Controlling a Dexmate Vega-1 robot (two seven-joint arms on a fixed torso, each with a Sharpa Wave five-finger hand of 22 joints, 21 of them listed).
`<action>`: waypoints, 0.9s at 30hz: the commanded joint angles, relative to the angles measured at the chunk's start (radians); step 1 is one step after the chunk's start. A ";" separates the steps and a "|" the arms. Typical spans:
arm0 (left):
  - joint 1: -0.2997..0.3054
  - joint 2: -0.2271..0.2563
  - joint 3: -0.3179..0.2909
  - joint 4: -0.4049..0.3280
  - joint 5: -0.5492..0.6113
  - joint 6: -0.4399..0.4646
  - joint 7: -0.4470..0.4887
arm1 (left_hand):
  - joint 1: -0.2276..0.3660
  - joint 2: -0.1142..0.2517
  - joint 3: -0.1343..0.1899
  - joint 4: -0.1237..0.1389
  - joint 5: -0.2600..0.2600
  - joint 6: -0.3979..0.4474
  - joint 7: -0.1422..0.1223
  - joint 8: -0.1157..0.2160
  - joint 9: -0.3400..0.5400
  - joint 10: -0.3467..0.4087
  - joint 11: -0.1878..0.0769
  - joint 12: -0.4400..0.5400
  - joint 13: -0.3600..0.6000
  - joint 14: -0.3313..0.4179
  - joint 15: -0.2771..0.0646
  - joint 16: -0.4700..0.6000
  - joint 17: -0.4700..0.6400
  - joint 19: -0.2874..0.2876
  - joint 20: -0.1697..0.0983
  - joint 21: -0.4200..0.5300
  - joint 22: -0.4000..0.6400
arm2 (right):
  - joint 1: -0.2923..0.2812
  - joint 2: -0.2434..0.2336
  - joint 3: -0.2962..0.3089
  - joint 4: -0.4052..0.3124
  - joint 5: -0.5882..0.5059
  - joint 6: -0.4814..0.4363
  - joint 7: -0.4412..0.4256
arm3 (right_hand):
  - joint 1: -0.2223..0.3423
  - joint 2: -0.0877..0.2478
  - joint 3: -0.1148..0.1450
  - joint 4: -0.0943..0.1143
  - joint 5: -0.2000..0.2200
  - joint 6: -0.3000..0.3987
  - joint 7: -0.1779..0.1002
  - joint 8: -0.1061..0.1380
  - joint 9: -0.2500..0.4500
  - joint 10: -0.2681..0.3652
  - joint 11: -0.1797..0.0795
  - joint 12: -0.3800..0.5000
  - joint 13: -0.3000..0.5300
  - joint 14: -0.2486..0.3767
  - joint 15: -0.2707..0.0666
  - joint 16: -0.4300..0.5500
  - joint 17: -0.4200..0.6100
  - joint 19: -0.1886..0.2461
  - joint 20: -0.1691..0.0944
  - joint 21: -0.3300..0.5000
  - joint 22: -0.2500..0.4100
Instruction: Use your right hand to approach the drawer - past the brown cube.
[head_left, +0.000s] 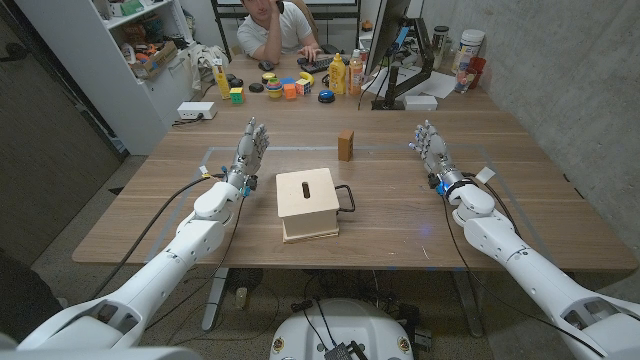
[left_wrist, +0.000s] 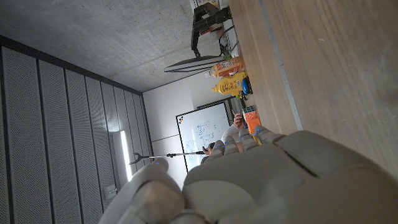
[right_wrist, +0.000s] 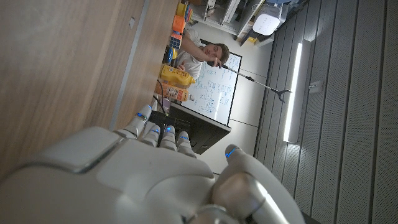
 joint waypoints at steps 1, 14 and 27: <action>-0.002 -0.003 0.004 0.008 -0.001 0.006 -0.003 | -0.002 0.137 0.000 0.007 0.006 -0.245 0.001 0.007 0.001 -0.298 0.003 0.005 0.005 -0.251 0.002 0.006 0.002 -0.034 -0.002 0.006 0.002 | 0.002 0.000 0.000 0.003 -0.002 0.007 0.003 | -0.001 0.112 0.008 0.001 0.004 -0.009 0.001 0.007 0.002 -0.009 0.002 0.004 0.003 -0.009 -0.026 0.005 0.003 -0.034 -0.071 0.003 0.004; -0.012 -0.006 0.007 0.030 -0.003 0.009 -0.014 | -0.002 0.137 -0.001 0.007 0.007 -0.243 0.003 0.008 0.001 -0.297 0.009 0.005 0.005 -0.249 0.005 0.006 0.002 -0.034 0.005 0.005 0.002 | -0.032 -0.021 -0.002 -0.086 -0.066 0.063 -0.036 | 0.016 0.100 0.015 -0.012 0.003 0.027 -0.025 0.018 0.002 0.026 -0.013 0.015 0.002 0.045 -0.018 0.015 -0.003 0.014 0.001 -0.001 0.001; -0.030 -0.017 0.011 0.062 -0.005 -0.002 -0.034 | -0.002 0.137 -0.002 0.007 0.008 -0.243 0.003 0.008 0.001 -0.295 0.008 0.006 0.005 -0.249 0.006 0.005 0.002 -0.034 0.005 0.003 0.002 | -0.076 -0.100 -0.027 -0.305 -0.282 0.038 -0.166 | 0.023 0.020 -0.027 -0.031 -0.019 0.017 -0.045 0.010 0.003 0.022 -0.022 0.008 0.002 0.054 0.110 0.000 -0.004 0.047 0.151 -0.036 0.000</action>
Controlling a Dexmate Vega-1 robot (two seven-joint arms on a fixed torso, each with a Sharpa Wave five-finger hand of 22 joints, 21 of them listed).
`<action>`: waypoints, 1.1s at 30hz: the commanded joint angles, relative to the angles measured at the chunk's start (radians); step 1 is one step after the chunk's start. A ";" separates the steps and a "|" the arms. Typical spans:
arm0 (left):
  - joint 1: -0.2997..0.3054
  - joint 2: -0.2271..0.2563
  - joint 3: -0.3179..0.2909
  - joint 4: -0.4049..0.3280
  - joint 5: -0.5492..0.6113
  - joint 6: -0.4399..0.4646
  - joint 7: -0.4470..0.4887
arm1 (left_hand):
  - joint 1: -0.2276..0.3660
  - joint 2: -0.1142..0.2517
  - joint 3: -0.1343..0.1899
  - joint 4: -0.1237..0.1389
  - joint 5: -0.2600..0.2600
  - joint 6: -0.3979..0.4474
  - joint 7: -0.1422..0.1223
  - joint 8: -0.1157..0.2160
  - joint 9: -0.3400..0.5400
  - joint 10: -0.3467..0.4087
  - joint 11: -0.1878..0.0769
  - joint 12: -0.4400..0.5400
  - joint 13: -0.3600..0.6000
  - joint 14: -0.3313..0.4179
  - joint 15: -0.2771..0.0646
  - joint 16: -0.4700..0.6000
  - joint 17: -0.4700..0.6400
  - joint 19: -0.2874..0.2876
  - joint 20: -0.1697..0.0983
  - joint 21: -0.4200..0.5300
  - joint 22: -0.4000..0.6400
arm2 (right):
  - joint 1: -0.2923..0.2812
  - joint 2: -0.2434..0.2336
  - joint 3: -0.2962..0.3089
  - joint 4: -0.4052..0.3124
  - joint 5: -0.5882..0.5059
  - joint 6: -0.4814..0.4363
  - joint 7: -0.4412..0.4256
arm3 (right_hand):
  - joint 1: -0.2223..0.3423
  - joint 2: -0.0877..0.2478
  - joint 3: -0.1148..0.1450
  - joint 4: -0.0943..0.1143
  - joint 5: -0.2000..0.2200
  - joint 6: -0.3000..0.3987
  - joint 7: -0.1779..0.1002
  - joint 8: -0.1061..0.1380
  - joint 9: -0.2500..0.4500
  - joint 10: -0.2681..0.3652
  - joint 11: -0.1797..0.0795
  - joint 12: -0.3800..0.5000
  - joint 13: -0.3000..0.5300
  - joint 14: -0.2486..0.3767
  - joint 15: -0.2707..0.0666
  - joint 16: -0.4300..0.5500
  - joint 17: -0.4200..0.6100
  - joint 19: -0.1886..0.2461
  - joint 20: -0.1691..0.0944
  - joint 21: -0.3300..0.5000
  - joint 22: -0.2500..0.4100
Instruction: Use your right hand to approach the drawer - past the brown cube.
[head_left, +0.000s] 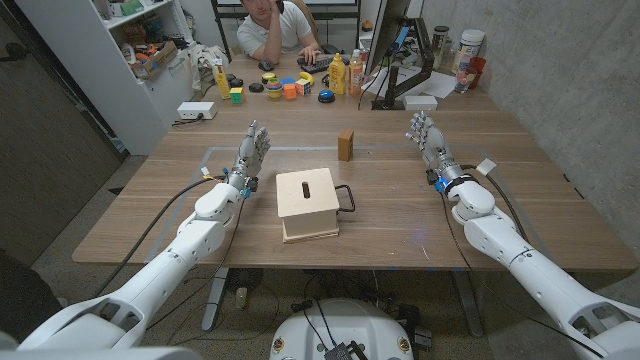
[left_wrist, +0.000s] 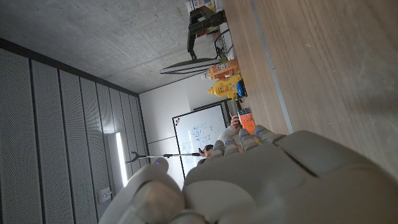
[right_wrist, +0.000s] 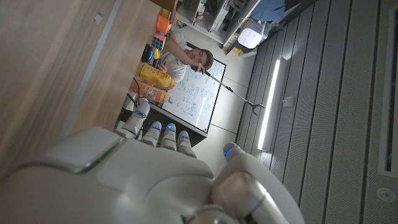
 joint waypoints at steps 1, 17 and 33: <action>-0.015 -0.009 0.004 0.027 -0.003 -0.010 -0.018 | -0.002 0.137 -0.002 0.007 0.008 -0.242 0.004 0.008 0.002 -0.290 0.004 0.006 0.005 -0.246 0.002 0.005 0.002 -0.034 0.005 0.003 0.002 | -0.031 -0.057 -0.019 -0.166 -0.175 -0.009 -0.100 | 0.011 0.007 -0.017 -0.003 -0.007 0.001 -0.016 0.002 0.003 0.002 -0.008 0.002 0.002 0.008 0.038 -0.005 0.003 0.010 0.052 -0.010 0.003; -0.023 -0.015 0.000 0.052 -0.010 -0.021 -0.030 | -0.002 0.137 -0.002 0.007 0.009 -0.242 0.004 0.008 0.002 -0.290 0.004 0.006 0.005 -0.246 0.002 0.005 0.002 -0.033 0.003 0.002 0.002 | -0.015 -0.103 -0.038 -0.306 -0.319 -0.043 -0.104 | 0.014 -0.023 -0.039 -0.012 -0.013 -0.008 -0.030 -0.001 0.004 -0.016 -0.010 -0.005 0.003 -0.007 0.057 -0.018 0.004 0.002 0.075 -0.037 0.003; -0.040 -0.024 0.003 0.079 -0.008 -0.023 -0.038 | -0.002 0.138 -0.003 0.007 0.010 -0.241 0.005 0.008 0.002 -0.288 0.004 0.006 0.005 -0.245 0.002 0.004 0.002 -0.031 0.002 0.000 0.002 | -0.066 -0.144 -0.019 -0.463 -0.567 -0.061 -0.200 | 0.019 -0.032 -0.047 -0.017 -0.015 -0.009 -0.030 0.000 0.004 -0.016 -0.005 -0.004 0.003 0.001 0.059 -0.018 0.003 0.004 0.100 -0.051 0.003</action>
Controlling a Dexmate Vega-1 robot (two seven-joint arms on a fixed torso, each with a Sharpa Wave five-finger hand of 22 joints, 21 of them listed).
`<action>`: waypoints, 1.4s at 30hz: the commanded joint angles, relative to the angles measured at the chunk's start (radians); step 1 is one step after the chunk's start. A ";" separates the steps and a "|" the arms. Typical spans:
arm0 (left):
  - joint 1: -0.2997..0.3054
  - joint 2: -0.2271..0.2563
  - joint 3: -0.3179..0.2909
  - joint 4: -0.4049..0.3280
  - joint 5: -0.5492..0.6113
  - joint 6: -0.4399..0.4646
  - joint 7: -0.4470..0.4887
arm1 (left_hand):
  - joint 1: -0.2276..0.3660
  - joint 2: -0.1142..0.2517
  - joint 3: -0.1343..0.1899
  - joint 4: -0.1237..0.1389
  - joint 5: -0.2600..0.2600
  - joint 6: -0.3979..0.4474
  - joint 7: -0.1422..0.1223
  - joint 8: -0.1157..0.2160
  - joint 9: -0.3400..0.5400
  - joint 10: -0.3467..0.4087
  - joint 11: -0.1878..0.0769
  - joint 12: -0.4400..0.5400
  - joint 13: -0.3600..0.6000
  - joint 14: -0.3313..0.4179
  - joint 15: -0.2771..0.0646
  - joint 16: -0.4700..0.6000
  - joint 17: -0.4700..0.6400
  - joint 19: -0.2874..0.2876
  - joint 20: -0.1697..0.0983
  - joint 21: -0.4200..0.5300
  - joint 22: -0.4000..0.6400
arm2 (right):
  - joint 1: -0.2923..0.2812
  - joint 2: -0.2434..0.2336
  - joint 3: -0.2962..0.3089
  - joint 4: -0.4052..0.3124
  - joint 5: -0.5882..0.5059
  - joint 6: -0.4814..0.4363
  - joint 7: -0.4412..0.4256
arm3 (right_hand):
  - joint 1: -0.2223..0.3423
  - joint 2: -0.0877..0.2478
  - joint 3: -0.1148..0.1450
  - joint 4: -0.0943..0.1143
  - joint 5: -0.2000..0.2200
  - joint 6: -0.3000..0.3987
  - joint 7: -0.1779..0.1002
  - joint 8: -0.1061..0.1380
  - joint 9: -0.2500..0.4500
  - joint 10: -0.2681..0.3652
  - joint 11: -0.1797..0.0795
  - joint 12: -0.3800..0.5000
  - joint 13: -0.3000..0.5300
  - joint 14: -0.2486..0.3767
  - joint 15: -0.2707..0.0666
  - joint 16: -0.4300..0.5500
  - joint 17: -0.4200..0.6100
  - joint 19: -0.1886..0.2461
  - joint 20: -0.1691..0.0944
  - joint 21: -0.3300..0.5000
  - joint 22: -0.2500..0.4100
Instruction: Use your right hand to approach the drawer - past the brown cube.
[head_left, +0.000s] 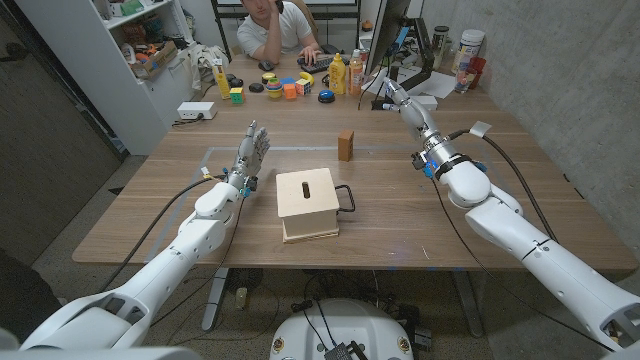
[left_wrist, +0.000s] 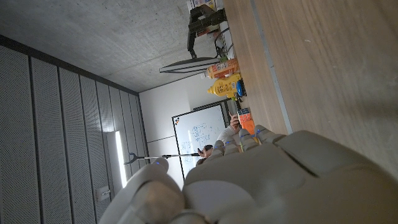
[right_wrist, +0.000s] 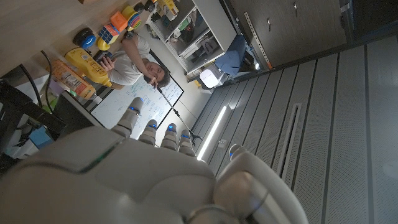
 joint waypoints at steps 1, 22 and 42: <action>-0.015 -0.008 0.003 0.022 0.001 -0.004 -0.008 | -0.002 0.138 -0.003 0.007 0.002 -0.241 0.005 0.008 0.002 -0.290 0.004 0.006 0.006 -0.245 0.003 0.004 0.002 -0.032 0.002 0.000 0.002 | -0.044 -0.027 0.012 -0.129 -0.226 -0.024 -0.093 | -0.001 -0.004 -0.006 -0.002 0.000 -0.003 -0.003 0.000 0.004 -0.008 0.006 0.004 0.003 0.000 0.004 -0.003 0.003 0.005 0.013 -0.004 0.002; -0.035 -0.016 0.010 0.047 0.005 0.006 -0.013 | -0.002 0.138 -0.004 0.007 0.003 -0.240 0.005 0.008 0.002 -0.286 0.005 0.008 0.006 -0.244 0.002 0.004 0.002 -0.030 0.002 -0.001 0.003 | 0.013 -0.005 -0.107 -0.146 -0.498 -0.086 -0.069 | 0.012 -0.019 -0.018 -0.014 -0.003 0.001 -0.015 0.002 0.004 -0.005 0.015 0.006 0.003 -0.001 0.002 -0.009 0.003 -0.004 0.050 -0.033 0.002; -0.080 -0.039 0.019 0.125 0.007 -0.008 -0.049 | -0.002 0.138 -0.004 0.007 0.004 -0.237 0.005 0.008 0.002 -0.287 0.005 0.007 0.006 -0.243 0.003 0.003 0.002 -0.029 0.002 -0.001 0.003 | 0.016 0.014 -0.234 -0.218 -0.959 -0.261 -0.136 | 0.063 -0.071 -0.043 -0.057 0.002 0.073 -0.040 0.024 0.004 0.077 0.011 0.034 0.003 0.087 -0.021 0.003 0.000 0.069 0.052 -0.061 0.003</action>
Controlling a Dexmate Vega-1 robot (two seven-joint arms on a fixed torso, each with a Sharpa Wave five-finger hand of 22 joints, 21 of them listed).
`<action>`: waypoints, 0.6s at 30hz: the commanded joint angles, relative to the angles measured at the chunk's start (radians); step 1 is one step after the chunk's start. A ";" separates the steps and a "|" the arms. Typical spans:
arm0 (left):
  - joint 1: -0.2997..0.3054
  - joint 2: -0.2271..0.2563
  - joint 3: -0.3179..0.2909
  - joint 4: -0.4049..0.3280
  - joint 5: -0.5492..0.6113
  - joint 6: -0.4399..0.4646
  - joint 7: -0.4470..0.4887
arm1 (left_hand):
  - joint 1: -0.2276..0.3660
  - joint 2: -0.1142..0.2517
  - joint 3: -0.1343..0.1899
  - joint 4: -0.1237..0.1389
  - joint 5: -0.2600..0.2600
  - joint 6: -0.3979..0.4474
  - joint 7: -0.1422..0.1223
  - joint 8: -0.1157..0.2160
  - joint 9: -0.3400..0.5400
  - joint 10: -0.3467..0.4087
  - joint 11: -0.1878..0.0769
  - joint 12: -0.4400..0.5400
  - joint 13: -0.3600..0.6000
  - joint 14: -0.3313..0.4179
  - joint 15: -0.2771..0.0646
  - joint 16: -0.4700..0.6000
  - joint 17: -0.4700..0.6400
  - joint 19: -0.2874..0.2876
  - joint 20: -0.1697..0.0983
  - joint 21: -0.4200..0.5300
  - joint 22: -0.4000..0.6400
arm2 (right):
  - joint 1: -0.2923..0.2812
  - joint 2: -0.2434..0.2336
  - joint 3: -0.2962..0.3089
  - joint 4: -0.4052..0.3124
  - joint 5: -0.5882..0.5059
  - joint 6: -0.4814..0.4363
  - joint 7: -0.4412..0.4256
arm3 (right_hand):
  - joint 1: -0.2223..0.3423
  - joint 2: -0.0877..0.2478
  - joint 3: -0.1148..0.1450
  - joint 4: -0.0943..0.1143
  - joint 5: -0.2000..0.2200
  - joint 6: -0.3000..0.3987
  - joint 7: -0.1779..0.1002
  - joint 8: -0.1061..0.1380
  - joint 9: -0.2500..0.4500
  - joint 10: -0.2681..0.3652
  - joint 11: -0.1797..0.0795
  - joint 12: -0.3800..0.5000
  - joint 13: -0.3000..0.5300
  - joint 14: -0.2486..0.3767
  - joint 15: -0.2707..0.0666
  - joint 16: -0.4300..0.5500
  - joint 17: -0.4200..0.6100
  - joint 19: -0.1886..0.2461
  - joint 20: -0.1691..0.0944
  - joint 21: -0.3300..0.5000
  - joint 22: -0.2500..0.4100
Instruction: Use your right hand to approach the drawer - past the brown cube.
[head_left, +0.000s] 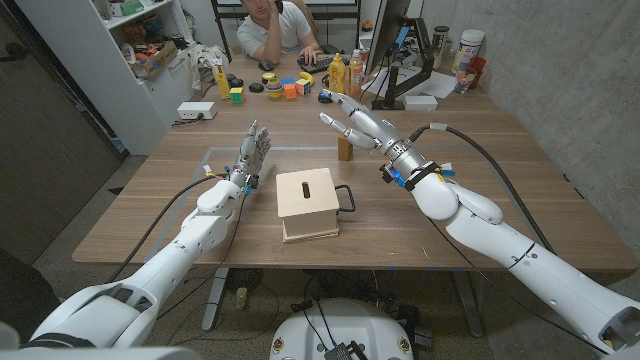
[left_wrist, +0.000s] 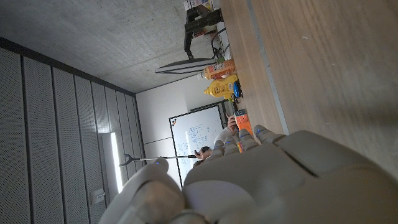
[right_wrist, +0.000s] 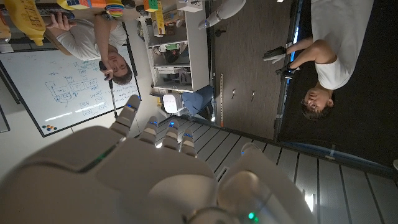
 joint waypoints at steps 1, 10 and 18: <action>-0.027 -0.012 0.007 0.042 0.003 -0.009 -0.020 | -0.002 0.138 0.000 0.003 0.005 -0.237 0.005 0.008 0.002 -0.286 0.005 0.007 0.006 -0.243 0.003 0.004 0.002 -0.028 0.002 -0.001 0.003 | 0.001 0.017 -0.086 -0.033 -0.313 -0.135 -0.054 | 0.023 -0.010 -0.003 -0.018 0.007 0.043 -0.010 0.018 0.004 0.039 -0.010 0.016 0.003 0.038 -0.016 0.011 0.000 0.036 0.003 -0.008 0.003; -0.049 -0.021 0.013 0.077 0.006 -0.007 -0.033 | -0.002 0.138 -0.001 0.003 0.005 -0.238 0.005 0.008 0.002 -0.287 0.002 0.007 0.006 -0.244 0.002 0.003 0.002 -0.028 0.002 -0.002 0.003 | 0.024 0.019 -0.125 -0.012 -0.375 -0.163 -0.042 | 0.041 -0.013 -0.006 -0.029 0.013 0.066 -0.017 0.019 0.004 0.053 -0.019 0.017 0.003 0.057 -0.024 0.006 0.000 0.074 0.003 -0.014 0.003; -0.070 -0.032 0.016 0.116 0.007 -0.007 -0.044 | -0.002 0.138 -0.001 0.003 0.005 -0.238 0.004 0.008 0.002 -0.289 -0.002 0.006 0.006 -0.244 0.003 0.003 0.002 -0.030 0.002 -0.003 0.003 | 0.058 0.022 -0.172 0.023 -0.411 -0.161 0.000 | 0.051 -0.013 -0.008 -0.034 0.017 0.064 -0.017 0.013 0.004 0.050 -0.020 0.012 0.003 0.056 -0.025 -0.001 0.000 0.093 0.005 -0.021 0.003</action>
